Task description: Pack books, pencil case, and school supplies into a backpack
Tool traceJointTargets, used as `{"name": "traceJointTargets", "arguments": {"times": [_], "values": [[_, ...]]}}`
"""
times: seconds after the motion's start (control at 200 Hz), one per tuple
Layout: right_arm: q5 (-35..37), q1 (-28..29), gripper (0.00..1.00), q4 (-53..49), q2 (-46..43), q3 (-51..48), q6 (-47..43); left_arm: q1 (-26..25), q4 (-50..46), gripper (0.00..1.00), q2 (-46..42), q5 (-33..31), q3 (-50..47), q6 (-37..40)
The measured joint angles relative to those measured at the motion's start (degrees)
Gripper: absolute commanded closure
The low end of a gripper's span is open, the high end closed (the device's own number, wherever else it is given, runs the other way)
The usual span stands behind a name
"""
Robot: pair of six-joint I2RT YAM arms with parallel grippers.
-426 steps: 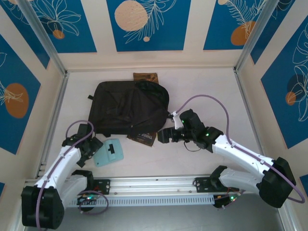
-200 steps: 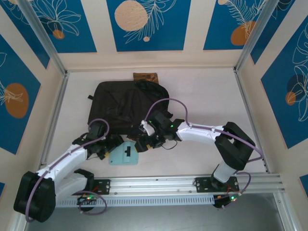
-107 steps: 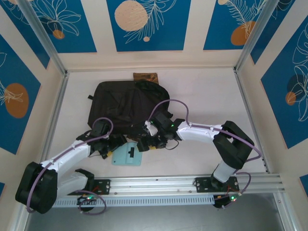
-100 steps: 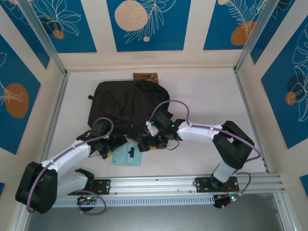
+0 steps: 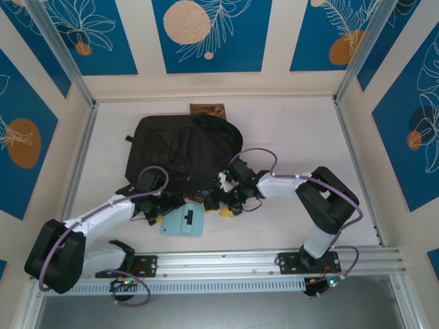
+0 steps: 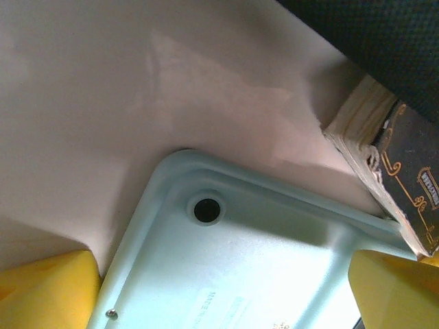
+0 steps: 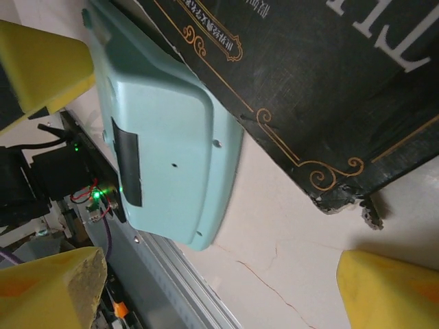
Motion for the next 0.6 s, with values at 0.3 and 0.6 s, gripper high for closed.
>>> {"name": "traceJointTargets", "arguments": {"times": [0.3,0.6], "values": [[-1.8,-2.0,0.13,2.5,-1.6,-2.8,0.8,-5.8,6.8,0.1,2.6,13.9,0.3,0.2],[-1.2,-4.0,0.13,2.5,-4.8,-6.2,0.7,-7.0,8.6,0.1,5.7,18.1,0.8,0.0]]}}
